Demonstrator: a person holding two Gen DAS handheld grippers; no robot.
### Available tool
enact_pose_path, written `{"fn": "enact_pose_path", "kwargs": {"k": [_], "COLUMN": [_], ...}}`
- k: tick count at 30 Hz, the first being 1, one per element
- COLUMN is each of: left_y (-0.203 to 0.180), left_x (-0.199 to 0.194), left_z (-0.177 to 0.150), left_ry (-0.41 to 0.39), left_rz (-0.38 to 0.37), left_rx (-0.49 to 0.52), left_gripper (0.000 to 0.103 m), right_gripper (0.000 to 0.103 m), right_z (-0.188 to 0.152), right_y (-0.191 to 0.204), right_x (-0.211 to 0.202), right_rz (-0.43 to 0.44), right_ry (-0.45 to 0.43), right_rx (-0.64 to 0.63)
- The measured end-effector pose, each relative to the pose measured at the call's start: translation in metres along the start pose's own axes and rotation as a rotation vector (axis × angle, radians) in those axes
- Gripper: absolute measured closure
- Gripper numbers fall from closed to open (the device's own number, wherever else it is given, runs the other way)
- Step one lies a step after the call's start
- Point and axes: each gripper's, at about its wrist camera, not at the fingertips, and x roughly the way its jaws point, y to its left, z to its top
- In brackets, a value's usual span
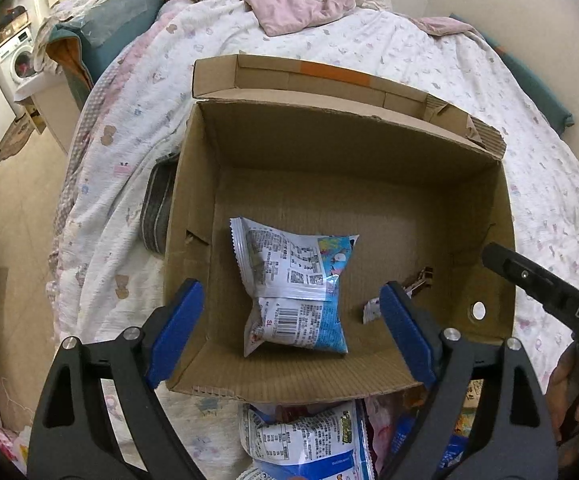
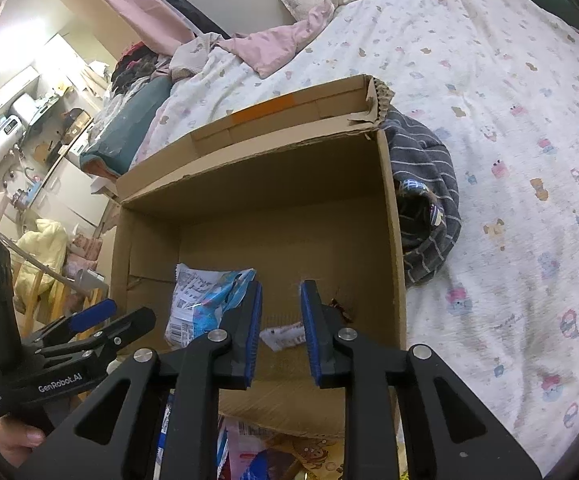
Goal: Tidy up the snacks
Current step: 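Carry both snacks over the box and open both tools to drop them, then withdraw both tools from the box back toward the snack pile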
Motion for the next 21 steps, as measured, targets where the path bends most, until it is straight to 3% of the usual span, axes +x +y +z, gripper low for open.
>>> {"fn": "enact_pose_path", "kwargs": {"k": [1, 3, 5, 14, 21], "left_y": [0.000, 0.000, 0.000, 0.002, 0.001], "left_x": [0.000, -0.001, -0.003, -0.026, -0.070], "left_z": [0.000, -0.001, -0.002, -0.009, -0.019], "left_ry": [-0.001, -0.004, -0.009, -0.067, -0.212], "left_rz": [-0.001, 0.001, -0.011, -0.018, -0.007], "left_rx": [0.002, 0.002, 0.002, -0.002, 0.025], "left_gripper": [0.015, 0.015, 0.015, 0.015, 0.013], "right_gripper": [0.071, 0.036, 0.028, 0.028, 0.027], "right_z": [0.001, 0.001, 0.001, -0.001, -0.016], "right_y": [-0.001, -0.002, -0.002, 0.010, 0.016], "right_x": [0.000, -0.001, -0.005, -0.024, -0.051], "right_rz": [0.000, 0.007, 0.008, -0.003, -0.006], "right_ry": [0.000, -0.003, -0.026, -0.077, -0.103], "right_rx": [0.004, 0.015, 0.023, -0.013, -0.019]}}
